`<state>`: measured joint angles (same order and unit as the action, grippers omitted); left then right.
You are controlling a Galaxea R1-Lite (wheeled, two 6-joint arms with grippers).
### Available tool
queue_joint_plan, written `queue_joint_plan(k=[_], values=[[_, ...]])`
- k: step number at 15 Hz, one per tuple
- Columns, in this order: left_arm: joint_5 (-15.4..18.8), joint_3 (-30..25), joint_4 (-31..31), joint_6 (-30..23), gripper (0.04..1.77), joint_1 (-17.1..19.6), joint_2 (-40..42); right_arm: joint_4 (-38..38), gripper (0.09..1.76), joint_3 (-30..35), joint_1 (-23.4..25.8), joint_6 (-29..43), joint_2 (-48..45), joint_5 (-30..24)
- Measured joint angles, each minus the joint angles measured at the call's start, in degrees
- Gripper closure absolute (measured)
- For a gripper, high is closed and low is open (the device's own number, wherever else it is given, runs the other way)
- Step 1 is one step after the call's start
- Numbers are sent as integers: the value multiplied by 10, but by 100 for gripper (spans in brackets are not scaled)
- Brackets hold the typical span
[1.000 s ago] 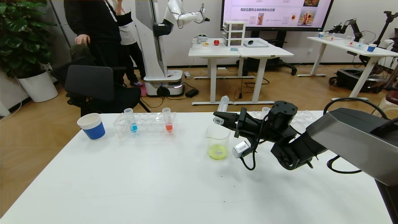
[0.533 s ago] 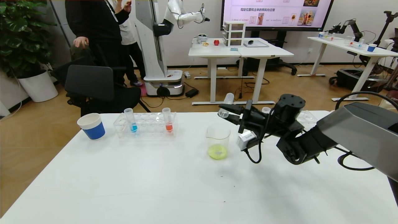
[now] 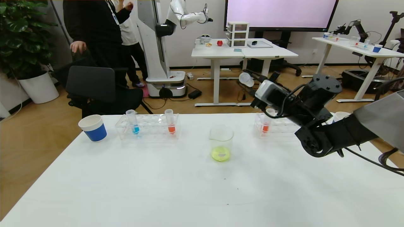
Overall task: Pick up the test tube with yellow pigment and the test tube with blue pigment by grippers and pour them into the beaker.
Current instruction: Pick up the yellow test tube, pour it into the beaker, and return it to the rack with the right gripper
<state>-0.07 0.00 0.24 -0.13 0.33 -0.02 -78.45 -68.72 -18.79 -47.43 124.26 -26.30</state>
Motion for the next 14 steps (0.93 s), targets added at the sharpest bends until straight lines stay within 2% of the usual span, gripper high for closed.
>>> queue_joint_plan(k=[3,6,8,11,14], values=[[0,0,0,0,6,0,0,-2,135,41,-20,193,-28,160],[0,0,0,0,6,0,0,68,135,83,-53,338,-72,275],[0,0,0,0,6,0,0,136,135,103,-68,400,-107,301],[0,0,0,0,6,0,0,229,135,140,-65,448,-161,293],[0,0,0,0,6,0,0,241,135,156,-48,452,-194,269]])
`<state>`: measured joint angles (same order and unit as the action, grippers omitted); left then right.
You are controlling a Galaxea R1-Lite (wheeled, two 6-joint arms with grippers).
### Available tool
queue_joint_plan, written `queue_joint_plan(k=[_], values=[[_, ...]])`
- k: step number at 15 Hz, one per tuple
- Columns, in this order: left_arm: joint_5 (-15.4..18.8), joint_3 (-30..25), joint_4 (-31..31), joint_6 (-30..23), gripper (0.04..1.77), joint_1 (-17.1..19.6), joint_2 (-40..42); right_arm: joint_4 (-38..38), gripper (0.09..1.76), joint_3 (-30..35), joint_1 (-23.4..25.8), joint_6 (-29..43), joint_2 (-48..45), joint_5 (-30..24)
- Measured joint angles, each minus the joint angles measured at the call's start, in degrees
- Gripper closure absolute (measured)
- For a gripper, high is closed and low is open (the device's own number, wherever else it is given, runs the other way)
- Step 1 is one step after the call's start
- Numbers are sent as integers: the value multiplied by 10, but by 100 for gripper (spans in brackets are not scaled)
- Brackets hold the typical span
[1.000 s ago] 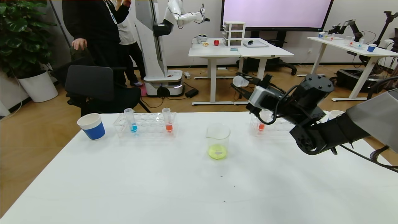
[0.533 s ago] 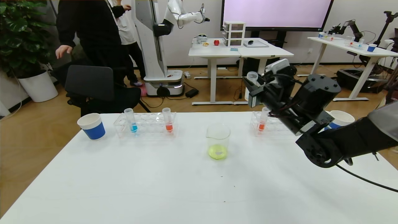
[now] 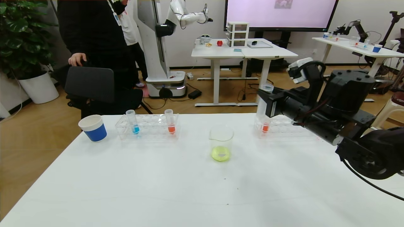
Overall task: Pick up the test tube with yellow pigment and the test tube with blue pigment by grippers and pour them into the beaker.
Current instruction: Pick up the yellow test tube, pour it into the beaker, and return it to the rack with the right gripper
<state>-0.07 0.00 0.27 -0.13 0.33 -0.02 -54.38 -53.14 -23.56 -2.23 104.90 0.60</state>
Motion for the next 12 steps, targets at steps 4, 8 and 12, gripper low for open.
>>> queue_joint_plan(k=[4,8,12], values=[[0,0,0,0,6,0,0,3,135,4,58,2,-13,-15],[0,0,0,0,6,0,0,7,135,2,203,2,-7,-106],[0,0,0,0,6,0,0,32,135,-55,337,0,41,-149]])
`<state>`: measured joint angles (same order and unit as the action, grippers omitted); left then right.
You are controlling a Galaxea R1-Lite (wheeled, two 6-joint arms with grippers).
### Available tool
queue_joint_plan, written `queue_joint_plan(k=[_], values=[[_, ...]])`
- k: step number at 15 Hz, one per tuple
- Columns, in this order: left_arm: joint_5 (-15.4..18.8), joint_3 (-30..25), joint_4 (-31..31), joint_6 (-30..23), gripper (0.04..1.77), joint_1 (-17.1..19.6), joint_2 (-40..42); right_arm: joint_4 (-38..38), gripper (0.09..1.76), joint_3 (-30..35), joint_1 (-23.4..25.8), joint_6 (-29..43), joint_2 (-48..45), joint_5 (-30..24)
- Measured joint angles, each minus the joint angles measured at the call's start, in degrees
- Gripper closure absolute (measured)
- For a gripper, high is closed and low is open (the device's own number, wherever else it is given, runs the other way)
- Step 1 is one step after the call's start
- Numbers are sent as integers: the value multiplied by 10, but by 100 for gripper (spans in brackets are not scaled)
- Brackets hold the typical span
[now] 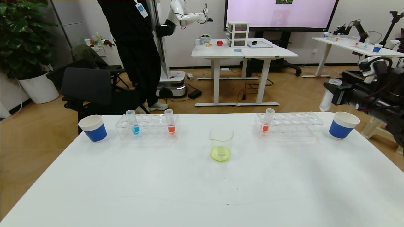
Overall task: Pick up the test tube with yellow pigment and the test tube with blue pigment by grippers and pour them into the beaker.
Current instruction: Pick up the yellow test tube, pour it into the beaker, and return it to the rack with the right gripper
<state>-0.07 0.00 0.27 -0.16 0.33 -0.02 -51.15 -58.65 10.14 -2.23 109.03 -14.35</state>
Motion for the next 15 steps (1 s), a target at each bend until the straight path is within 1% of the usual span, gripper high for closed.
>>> queue_joint_plan(k=[3,6,12,15], values=[[0,0,0,0,6,0,0,5,135,-48,63,-2,46,0],[0,0,0,0,6,0,0,5,135,-76,95,-2,79,0],[0,0,0,0,6,0,0,4,135,-121,120,-2,123,-1],[0,0,0,0,6,0,0,0,135,-126,123,-1,138,0]])
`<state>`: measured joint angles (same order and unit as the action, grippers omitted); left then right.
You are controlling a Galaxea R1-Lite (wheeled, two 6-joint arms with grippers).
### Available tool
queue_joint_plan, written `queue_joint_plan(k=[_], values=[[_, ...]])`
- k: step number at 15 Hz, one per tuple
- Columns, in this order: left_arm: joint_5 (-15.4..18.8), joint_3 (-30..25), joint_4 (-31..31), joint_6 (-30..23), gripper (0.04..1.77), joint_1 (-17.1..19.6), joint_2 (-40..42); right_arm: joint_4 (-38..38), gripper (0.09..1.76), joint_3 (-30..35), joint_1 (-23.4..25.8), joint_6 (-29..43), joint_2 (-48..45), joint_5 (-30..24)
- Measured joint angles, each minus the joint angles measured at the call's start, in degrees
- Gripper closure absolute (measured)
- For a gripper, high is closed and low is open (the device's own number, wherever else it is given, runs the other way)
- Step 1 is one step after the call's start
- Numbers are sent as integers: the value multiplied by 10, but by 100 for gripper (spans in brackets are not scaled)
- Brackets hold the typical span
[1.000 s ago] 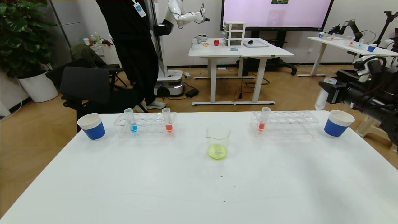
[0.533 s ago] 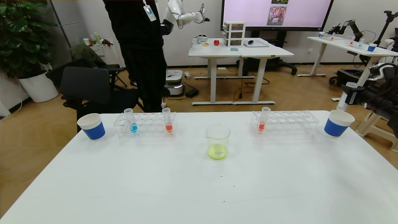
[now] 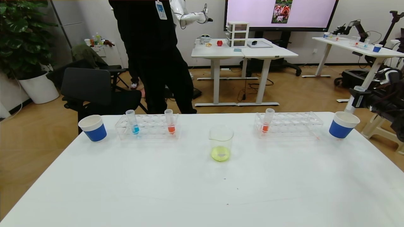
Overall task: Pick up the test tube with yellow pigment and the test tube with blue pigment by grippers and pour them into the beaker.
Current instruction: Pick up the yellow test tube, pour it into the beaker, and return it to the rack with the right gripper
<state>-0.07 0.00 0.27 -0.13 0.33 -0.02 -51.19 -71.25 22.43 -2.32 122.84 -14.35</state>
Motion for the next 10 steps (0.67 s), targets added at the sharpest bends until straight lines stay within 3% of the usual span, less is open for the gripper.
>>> queue_joint_plan(k=[10], values=[[0,0,0,0,6,0,0,-37,135,17,0,-3,48,4]])
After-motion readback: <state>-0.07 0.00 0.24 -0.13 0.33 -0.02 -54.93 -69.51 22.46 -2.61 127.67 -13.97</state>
